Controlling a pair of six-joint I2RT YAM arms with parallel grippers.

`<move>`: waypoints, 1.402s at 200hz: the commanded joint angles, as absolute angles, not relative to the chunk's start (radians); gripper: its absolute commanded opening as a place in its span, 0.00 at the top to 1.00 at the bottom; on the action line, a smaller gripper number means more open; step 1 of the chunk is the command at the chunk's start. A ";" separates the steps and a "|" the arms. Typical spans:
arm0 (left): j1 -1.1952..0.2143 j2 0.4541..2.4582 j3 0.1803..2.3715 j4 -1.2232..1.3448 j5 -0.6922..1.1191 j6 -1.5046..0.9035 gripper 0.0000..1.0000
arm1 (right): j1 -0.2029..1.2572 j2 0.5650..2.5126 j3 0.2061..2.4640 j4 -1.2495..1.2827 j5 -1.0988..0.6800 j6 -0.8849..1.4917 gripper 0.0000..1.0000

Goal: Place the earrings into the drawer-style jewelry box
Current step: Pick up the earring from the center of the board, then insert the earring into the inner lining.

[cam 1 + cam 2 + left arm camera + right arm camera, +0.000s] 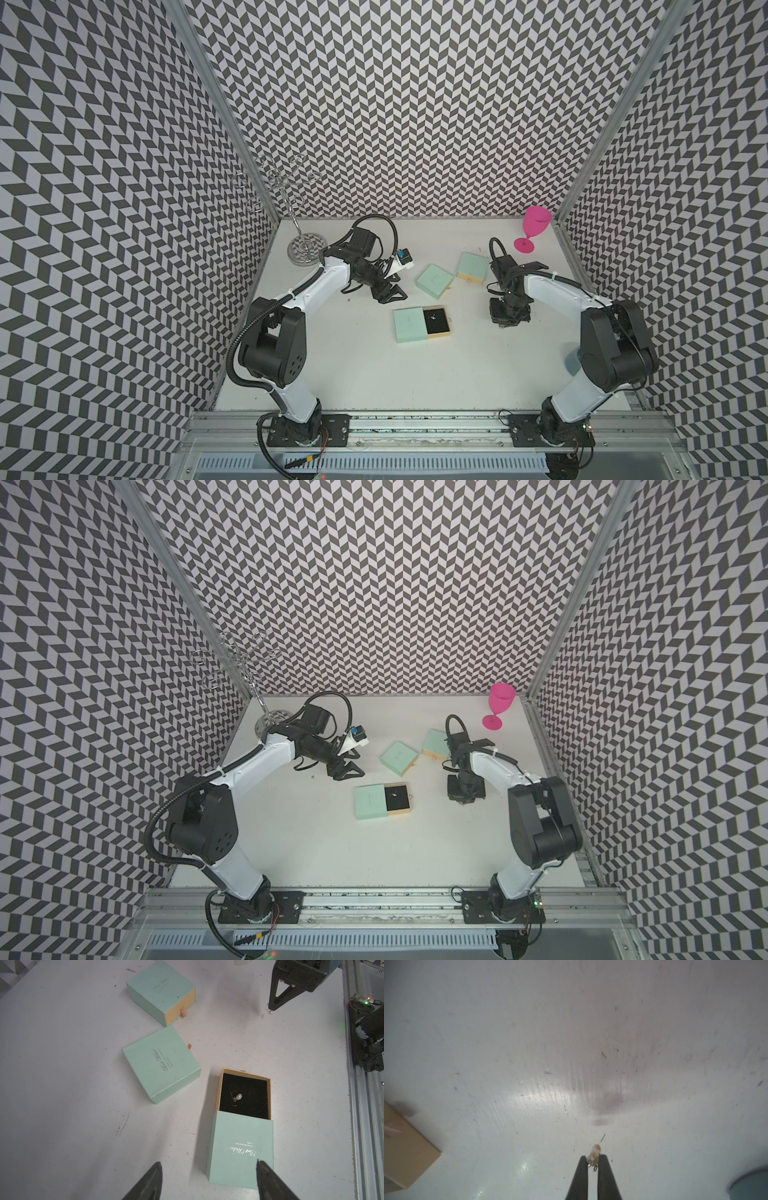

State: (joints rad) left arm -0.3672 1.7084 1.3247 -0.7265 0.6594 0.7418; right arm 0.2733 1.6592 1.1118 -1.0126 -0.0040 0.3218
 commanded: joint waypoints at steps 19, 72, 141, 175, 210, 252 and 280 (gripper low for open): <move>-0.378 1.685 1.332 -0.734 0.663 0.749 0.28 | 0.340 1.634 1.213 -1.058 -0.050 0.324 0.90; -0.379 1.680 1.310 -0.732 0.654 0.751 0.28 | 0.478 1.693 1.367 -1.083 -0.133 0.328 0.90; -0.379 1.657 1.276 -0.722 0.648 0.747 0.28 | 0.644 1.832 1.491 -1.082 -0.184 0.327 0.90; -0.377 1.647 1.264 -0.721 0.646 0.747 0.28 | 0.691 1.887 1.518 -1.075 -0.193 0.320 0.90; -0.379 1.638 1.255 -0.721 0.646 0.747 0.28 | 0.710 1.928 1.535 -1.070 -0.192 0.312 0.89; -0.379 1.632 1.243 -0.726 0.639 0.753 0.28 | 0.716 1.972 1.539 -1.064 -0.184 0.295 0.89; -0.378 1.626 1.238 -0.729 0.636 0.752 0.28 | 0.722 1.991 1.537 -1.052 -0.189 0.285 0.89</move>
